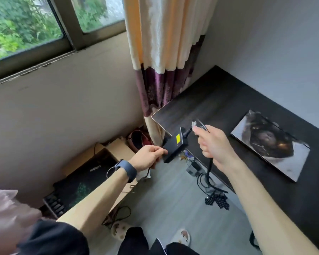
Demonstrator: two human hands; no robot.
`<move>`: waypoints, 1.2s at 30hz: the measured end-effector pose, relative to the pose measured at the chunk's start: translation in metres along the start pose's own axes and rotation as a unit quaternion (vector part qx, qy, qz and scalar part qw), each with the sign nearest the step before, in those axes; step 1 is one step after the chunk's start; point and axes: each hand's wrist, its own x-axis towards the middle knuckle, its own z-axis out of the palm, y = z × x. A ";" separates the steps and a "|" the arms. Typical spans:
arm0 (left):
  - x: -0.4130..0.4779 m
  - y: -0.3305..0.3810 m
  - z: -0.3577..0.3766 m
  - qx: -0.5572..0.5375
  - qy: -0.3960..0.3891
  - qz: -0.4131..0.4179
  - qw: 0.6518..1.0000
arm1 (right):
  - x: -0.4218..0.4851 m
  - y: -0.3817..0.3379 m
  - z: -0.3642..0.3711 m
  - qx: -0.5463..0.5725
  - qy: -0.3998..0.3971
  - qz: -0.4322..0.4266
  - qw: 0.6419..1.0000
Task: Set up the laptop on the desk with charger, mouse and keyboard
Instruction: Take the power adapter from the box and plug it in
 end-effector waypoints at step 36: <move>0.032 0.198 0.137 0.201 -0.222 0.131 0.945 | -0.091 0.033 -0.249 0.122 0.357 -0.022 0.926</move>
